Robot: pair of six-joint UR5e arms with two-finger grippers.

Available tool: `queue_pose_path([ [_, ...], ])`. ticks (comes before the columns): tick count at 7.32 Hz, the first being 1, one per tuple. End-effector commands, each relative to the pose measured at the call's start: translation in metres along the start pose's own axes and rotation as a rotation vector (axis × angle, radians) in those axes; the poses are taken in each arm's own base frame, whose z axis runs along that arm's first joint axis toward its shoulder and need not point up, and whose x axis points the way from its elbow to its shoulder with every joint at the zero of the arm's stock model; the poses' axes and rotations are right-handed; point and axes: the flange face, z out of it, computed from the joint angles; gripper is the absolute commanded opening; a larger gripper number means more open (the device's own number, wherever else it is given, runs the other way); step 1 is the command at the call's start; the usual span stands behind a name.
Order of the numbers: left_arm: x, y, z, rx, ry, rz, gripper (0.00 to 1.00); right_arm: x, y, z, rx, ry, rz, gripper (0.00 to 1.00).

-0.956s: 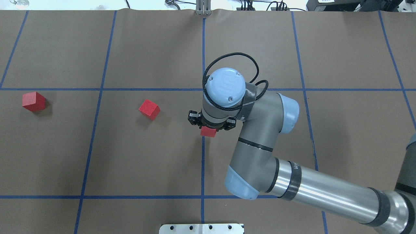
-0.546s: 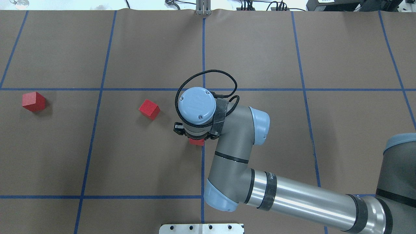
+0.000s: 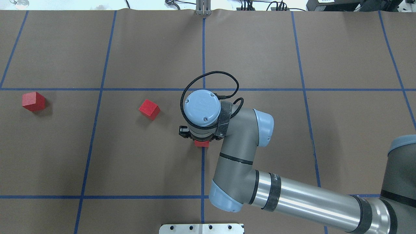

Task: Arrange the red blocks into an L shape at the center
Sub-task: 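Carry the red cube with the right gripper to the grid center, then lower the cube onto the center line and open the right gripper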

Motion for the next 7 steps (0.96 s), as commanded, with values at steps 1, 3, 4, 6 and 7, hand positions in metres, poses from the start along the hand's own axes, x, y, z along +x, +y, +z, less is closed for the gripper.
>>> queue_pose_path([
  [1,0.0,0.0,-0.001,0.001,0.0,0.001,1.0,0.002,0.0,0.001,0.003,0.002,-0.001,0.35],
  [3,0.0,0.0,-0.001,0.001,0.0,0.001,1.0,0.001,-0.001,-0.001,0.011,0.001,-0.001,0.99],
  [4,0.001,0.0,-0.001,0.002,0.0,0.002,1.0,0.0,-0.001,-0.002,0.011,-0.002,-0.001,0.99],
  [6,0.001,-0.001,-0.001,0.003,-0.001,0.002,1.0,0.011,-0.03,-0.048,0.045,-0.035,0.007,1.0],
  [7,0.002,-0.007,-0.003,0.01,-0.001,0.007,1.0,0.037,-0.06,-0.097,0.082,0.007,-0.028,1.0],
])
